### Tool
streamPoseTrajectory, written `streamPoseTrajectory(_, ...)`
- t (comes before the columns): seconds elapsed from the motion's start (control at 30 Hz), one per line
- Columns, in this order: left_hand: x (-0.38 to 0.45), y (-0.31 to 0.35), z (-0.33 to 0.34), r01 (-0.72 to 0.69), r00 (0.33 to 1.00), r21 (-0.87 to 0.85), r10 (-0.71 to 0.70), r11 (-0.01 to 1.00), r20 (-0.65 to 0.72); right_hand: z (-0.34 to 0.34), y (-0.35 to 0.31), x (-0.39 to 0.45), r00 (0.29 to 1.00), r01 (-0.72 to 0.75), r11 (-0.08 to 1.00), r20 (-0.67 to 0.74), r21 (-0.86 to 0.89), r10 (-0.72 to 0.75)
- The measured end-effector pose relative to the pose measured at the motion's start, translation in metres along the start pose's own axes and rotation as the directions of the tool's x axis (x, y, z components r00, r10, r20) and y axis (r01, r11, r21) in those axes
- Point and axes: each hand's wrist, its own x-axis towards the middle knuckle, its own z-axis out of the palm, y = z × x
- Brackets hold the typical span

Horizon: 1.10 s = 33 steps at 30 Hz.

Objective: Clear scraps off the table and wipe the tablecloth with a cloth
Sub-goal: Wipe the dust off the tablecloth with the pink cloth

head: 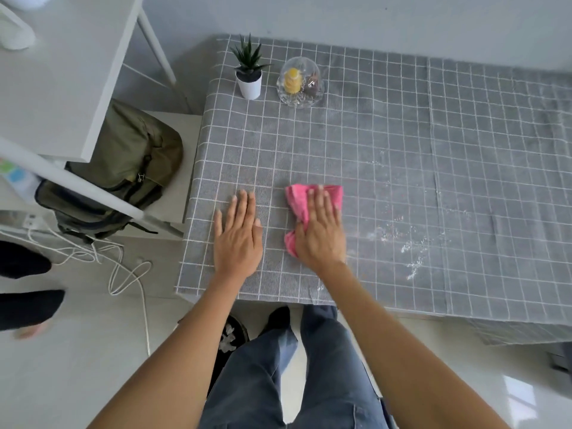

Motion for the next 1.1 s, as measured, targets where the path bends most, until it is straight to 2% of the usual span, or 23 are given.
streamPoseTrajectory(0.07,-0.008,-0.003,0.0,-0.013,1.0,-0.009,0.013,1.0,-0.007,0.009,-0.027,-0.004,0.998,0.057,0.997,-0.022,0.047,-0.056)
streamPoseTrajectory(0.13,-0.012,-0.006,0.0,-0.018,1.0,-0.014,0.018,1.0,-0.006,0.011,-0.037,-0.007,0.998,0.034,0.993,-0.05,0.111,-0.029)
streamPoseTrajectory(0.27,-0.011,-0.006,0.0,-0.003,1.0,-0.013,0.002,1.0,-0.016,0.006,-0.035,-0.01,0.996,0.057,0.976,-0.084,0.211,-0.04)
streamPoseTrajectory(0.47,-0.01,-0.005,-0.004,0.001,1.0,-0.038,-0.001,0.999,0.004,0.006,-0.022,-0.013,0.996,0.077,0.968,-0.057,0.24,-0.065)
streamPoseTrajectory(0.63,-0.009,-0.005,-0.005,0.0,1.0,-0.026,0.0,1.0,0.023,0.008,0.022,-0.033,0.997,-0.003,0.988,-0.071,0.156,0.014)
streamPoseTrajectory(0.73,-0.01,-0.006,-0.004,-0.001,1.0,-0.02,0.002,1.0,0.026,0.003,0.053,-0.043,0.992,-0.078,0.98,-0.084,0.181,0.095)
streamPoseTrajectory(0.9,-0.014,0.0,-0.001,-0.014,0.999,0.002,0.014,1.0,0.037,0.001,0.047,-0.048,0.98,-0.135,0.964,-0.109,0.23,0.163)
streamPoseTrajectory(0.97,-0.018,0.007,0.001,-0.053,0.997,0.0,0.053,0.999,0.059,0.003,0.033,-0.053,0.987,-0.112,0.967,-0.086,0.228,0.135)
streamPoseTrajectory(1.1,-0.022,0.01,0.003,-0.08,0.995,-0.001,0.08,0.997,0.061,0.011,-0.01,-0.067,0.997,0.046,0.986,-0.069,0.158,-0.036)
